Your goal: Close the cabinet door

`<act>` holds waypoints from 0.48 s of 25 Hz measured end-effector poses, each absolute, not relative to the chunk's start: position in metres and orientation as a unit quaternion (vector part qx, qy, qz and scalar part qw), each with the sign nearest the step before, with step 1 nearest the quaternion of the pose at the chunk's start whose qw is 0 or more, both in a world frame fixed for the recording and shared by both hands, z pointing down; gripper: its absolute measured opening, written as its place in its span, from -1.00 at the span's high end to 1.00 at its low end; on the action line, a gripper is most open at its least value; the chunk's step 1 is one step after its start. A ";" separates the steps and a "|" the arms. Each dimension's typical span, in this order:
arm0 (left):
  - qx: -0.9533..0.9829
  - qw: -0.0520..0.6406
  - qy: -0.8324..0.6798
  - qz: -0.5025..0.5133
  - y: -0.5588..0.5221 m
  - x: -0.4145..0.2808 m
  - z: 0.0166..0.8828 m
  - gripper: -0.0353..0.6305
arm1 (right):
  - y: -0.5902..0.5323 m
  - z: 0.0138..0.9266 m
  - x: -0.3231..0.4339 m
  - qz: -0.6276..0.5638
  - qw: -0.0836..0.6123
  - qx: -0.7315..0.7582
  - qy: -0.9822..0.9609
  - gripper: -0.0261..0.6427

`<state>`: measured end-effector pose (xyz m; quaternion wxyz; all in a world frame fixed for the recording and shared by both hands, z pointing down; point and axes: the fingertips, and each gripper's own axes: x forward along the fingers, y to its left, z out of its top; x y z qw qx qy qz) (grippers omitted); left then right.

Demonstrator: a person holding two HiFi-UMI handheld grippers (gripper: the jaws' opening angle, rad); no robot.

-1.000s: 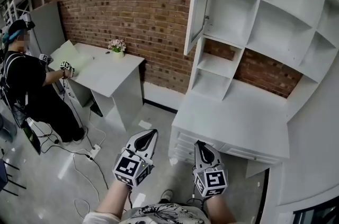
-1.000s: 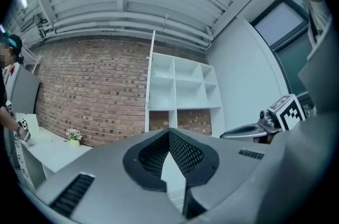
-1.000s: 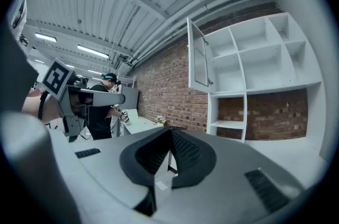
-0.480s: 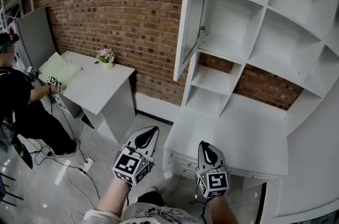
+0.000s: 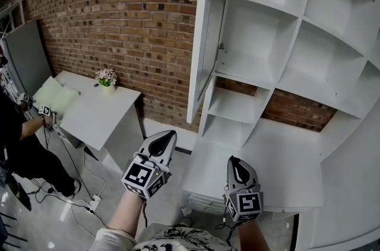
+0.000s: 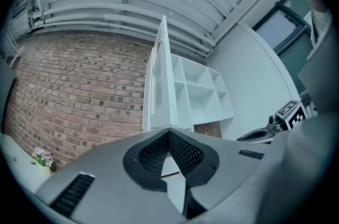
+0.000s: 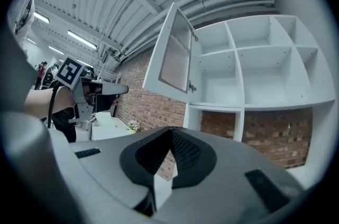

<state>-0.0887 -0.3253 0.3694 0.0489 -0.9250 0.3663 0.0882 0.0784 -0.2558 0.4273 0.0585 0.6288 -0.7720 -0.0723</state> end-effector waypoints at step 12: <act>-0.933 0.149 0.245 0.217 -0.386 -0.082 0.194 0.86 | -0.318 0.401 0.087 -0.093 0.064 0.635 -0.764 0.91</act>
